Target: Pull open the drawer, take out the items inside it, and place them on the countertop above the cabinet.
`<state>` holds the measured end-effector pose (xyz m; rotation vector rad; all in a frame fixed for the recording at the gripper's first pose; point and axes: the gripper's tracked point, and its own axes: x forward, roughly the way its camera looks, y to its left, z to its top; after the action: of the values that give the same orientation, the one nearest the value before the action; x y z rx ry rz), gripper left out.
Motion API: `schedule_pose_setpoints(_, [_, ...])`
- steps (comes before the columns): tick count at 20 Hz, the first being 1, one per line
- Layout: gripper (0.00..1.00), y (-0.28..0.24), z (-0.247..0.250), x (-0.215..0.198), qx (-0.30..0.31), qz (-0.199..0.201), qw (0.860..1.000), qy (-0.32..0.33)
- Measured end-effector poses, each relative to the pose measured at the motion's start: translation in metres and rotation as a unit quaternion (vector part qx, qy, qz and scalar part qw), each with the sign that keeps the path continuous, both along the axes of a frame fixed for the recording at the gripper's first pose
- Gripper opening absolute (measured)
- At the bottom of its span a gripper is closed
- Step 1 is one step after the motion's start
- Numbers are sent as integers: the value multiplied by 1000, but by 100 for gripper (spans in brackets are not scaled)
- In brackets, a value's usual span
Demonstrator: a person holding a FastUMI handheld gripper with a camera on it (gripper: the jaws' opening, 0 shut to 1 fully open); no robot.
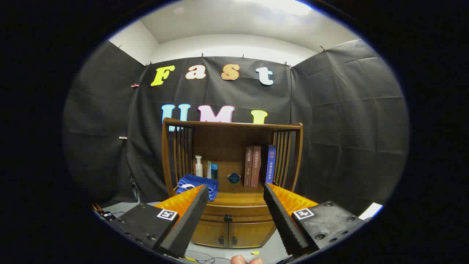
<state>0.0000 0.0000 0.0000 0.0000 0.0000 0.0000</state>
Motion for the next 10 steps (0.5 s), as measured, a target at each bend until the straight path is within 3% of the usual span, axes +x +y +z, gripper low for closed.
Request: schedule_pose_setpoints(10, [99,-13,-14,4,28,-9,999,17])
